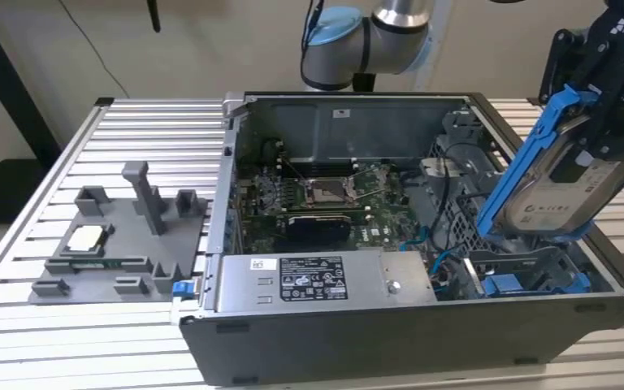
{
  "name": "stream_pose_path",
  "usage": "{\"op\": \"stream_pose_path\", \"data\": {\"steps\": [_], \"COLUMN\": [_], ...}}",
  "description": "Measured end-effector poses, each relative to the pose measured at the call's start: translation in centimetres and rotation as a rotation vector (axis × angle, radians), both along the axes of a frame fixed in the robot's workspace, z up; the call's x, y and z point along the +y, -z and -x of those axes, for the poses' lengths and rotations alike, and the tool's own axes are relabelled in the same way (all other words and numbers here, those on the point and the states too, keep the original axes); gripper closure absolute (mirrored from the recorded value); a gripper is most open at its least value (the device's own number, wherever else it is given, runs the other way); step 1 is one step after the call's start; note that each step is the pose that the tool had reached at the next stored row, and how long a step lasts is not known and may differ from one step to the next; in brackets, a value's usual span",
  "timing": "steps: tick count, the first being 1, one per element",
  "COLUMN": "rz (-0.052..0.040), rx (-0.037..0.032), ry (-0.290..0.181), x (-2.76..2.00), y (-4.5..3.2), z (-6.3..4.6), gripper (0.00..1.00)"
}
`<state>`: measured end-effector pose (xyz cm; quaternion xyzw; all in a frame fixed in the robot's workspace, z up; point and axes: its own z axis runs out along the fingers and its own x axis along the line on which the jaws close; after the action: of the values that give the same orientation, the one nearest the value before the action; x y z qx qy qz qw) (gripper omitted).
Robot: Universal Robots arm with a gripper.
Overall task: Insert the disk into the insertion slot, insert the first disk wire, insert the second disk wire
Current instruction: 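Insert the disk into the insertion slot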
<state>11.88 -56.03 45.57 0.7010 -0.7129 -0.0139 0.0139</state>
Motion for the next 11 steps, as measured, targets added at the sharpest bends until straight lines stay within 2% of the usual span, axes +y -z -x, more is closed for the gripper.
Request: {"op": "stream_pose_path", "data": {"steps": [7, 11], "rz": [-0.0002, 0.0], "rx": [0.0, 0.0], "ry": [-0.003, -0.004], "x": [-0.06, -0.41], "y": [0.63, 1.01], "z": [0.0, 0.01], "gripper": [0.67, 0.67]}}
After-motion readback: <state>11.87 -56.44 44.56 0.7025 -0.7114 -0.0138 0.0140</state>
